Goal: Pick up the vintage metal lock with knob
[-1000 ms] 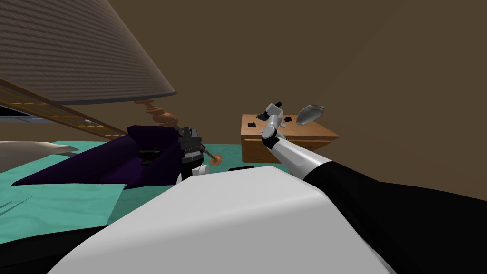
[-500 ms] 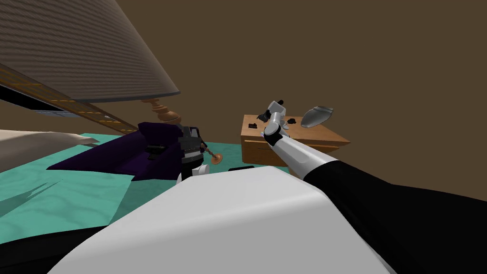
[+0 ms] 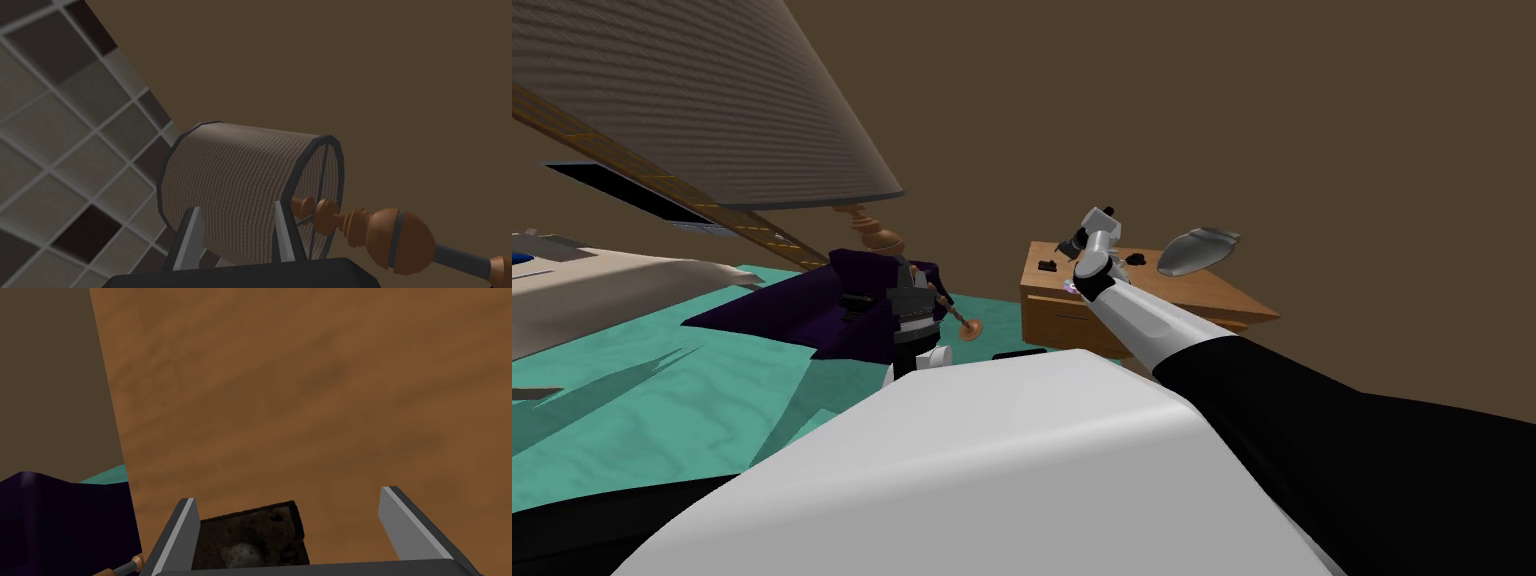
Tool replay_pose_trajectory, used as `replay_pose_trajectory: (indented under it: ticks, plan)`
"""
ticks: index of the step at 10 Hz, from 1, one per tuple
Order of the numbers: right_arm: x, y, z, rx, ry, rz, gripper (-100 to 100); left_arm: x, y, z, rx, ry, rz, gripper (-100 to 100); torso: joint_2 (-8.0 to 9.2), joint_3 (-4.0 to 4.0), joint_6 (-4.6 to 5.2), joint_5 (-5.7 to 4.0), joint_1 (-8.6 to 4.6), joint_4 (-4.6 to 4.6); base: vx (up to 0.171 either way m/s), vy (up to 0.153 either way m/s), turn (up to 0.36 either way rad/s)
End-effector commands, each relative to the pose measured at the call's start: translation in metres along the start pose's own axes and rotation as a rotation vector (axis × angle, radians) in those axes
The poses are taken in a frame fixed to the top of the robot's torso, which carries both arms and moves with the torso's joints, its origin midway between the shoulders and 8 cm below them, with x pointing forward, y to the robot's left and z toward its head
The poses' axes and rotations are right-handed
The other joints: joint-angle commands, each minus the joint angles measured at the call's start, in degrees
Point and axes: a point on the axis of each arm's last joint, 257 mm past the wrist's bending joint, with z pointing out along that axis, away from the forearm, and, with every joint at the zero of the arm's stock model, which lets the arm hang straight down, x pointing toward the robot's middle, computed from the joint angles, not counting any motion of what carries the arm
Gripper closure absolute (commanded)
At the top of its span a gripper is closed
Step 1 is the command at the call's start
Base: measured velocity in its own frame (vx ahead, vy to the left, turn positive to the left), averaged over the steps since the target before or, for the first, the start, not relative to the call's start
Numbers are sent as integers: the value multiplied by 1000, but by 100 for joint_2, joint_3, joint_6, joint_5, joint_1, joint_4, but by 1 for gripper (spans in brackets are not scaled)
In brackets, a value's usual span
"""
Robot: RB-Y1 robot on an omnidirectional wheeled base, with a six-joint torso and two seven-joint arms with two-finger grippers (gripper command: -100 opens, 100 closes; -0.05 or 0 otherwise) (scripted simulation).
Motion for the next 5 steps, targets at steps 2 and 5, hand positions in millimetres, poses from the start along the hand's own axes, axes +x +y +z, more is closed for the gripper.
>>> replay_pose_trajectory:
  ticks: [2, 5]
  plan:
    - [-5, 14, -9, -24, -60, 69, -100, 0, 0, 0, 0, 0, 0, 0, -1, -1, 0, 0, 1, 0, -4, -44, 167]
    - [-9, 31, -19, -52, -115, 140, -100, 0, 0, 0, 0, 0, 0, 0, -1, -1, 0, 2, 8, 0, -6, -25, 158]
